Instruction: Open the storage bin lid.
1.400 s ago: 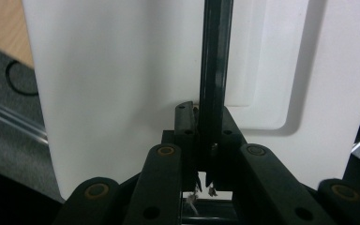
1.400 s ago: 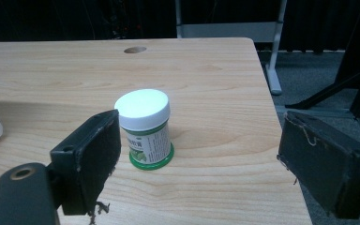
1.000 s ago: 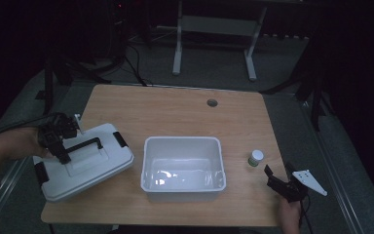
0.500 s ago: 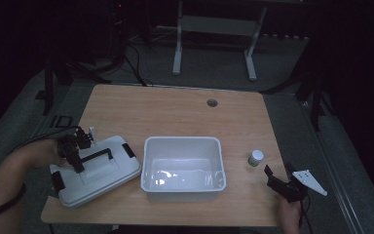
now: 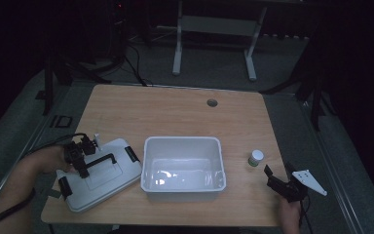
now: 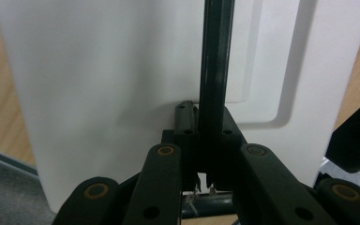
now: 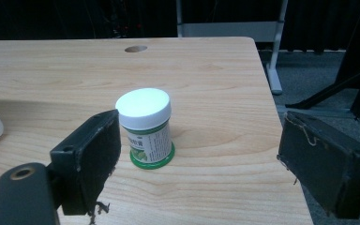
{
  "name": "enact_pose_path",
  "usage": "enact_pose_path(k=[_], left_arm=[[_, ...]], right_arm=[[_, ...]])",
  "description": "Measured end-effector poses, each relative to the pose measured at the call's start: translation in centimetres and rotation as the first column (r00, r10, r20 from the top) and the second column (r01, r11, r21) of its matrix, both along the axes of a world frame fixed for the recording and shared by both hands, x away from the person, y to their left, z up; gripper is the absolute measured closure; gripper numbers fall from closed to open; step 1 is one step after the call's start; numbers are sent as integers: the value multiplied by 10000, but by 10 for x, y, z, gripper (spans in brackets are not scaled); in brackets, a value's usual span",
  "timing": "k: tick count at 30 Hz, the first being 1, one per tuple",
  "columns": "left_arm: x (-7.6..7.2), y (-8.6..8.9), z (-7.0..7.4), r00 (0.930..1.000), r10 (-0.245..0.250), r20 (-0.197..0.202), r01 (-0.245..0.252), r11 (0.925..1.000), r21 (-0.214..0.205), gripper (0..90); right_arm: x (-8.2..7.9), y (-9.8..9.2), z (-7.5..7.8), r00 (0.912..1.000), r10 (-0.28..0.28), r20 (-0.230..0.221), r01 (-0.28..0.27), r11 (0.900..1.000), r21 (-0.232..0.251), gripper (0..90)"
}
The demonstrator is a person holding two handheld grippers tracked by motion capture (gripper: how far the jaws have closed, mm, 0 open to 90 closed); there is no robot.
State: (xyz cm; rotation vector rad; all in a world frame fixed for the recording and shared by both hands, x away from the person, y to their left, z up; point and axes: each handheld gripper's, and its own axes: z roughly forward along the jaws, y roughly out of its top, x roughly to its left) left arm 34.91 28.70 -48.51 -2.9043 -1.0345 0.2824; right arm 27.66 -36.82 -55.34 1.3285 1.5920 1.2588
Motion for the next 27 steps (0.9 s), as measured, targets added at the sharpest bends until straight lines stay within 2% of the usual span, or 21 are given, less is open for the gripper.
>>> enact_pose_path(k=[5,7,10,11,14,15,17,18,20,22,23,25,27], left_arm=[[0,2,-9,10000,-72,-68,71,9998,-202,833],[0,3,-9,10000,-55,-11,54,9993,-383,832],[-1,4,-8,9999,-133,24,134,9991,-399,825],[-1,4,-7,9997,-173,147,179,9989,-425,762],[1,6,-2,9987,206,474,-170,9970,-755,578],[1,7,-1,9977,349,579,-306,9969,-725,511],[0,7,1,9962,254,830,-204,9980,-605,437],[1,8,1,9958,401,828,-350,9974,-626,374],[1,10,1,9945,623,841,-567,9962,-668,327],[1,11,1,9947,634,810,-580,9961,-671,199],[1,11,1,9940,570,932,-520,9971,-550,169],[-1,12,2,9944,621,857,-562,9960,-698,143],[-3,13,3,9951,499,855,-448,9972,-603,139]], right_arm=[[0,0,0,10000,7,-1,-7,10000,9,129],[0,0,0,10000,14,-1,-14,10000,-3,129],[0,0,0,10000,26,-2,-26,10000,-11,129],[0,0,0,10000,38,-16,-38,10000,-2,129],[0,0,0,10000,61,-39,-61,10000,-4,129],[0,0,0,9999,80,-62,-80,10000,10,129],[1,0,0,9998,123,-143,-123,9999,-8,129],[1,0,0,9997,157,-170,-158,9999,-46,129],[0,1,0,9991,300,-293,-304,9995,-126,129],[0,1,1,9980,453,-449,-463,9987,-206,129],[-1,2,1,9970,562,-534,-577,9980,-276,129],[-2,1,3,9949,767,-652,-799,9956,-481,129],[-1,-1,4,9905,977,-970,-1023,9938,-444,129]])
